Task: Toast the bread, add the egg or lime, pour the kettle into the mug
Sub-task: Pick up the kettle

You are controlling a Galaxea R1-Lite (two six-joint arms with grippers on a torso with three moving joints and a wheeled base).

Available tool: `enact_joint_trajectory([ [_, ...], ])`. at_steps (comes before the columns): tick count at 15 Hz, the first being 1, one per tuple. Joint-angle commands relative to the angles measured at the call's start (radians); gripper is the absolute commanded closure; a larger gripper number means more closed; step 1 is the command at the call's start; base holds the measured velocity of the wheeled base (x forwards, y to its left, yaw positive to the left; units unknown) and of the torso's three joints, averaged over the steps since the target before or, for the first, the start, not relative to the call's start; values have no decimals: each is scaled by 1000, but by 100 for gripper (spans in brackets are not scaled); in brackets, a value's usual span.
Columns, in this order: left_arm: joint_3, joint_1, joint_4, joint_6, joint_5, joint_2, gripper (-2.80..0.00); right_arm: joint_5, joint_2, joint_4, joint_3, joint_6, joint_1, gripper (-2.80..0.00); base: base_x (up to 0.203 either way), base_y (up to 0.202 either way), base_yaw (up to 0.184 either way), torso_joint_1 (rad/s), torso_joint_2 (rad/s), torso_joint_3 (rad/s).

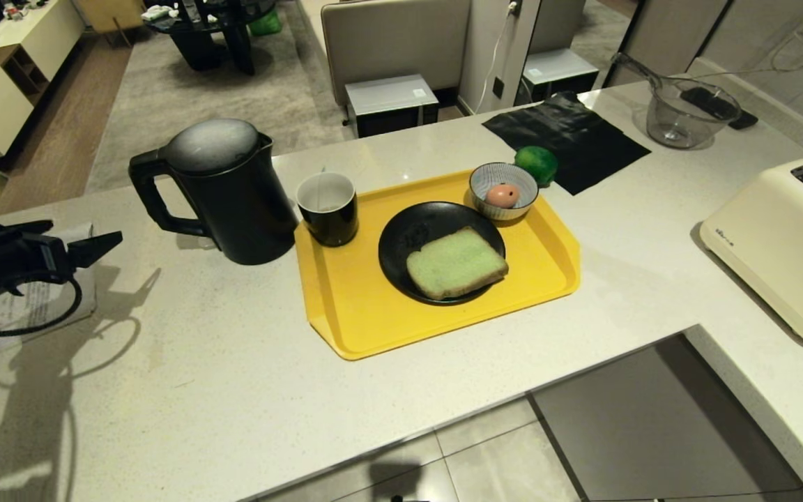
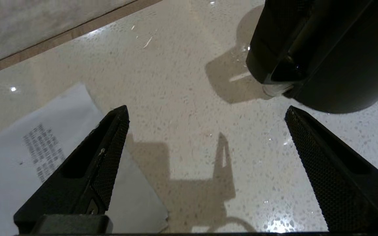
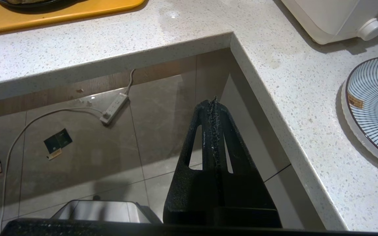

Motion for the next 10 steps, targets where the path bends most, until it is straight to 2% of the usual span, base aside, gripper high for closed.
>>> enact_joint_trajectory([
  [1, -16, -31, -15, 0, -7, 34, -280, -1, 2, -1, 20, 0, 0, 0, 0, 0, 0, 0, 0, 0],
  [5, -18, -94, -16, -6, -7, 24, -280, -1, 2, -1, 20, 0, 0, 0, 0, 0, 0, 0, 0, 0],
  [10, -55, -101, -42, 1, -2, 44, -280, -1, 2, -1, 20, 0, 0, 0, 0, 0, 0, 0, 0, 0],
])
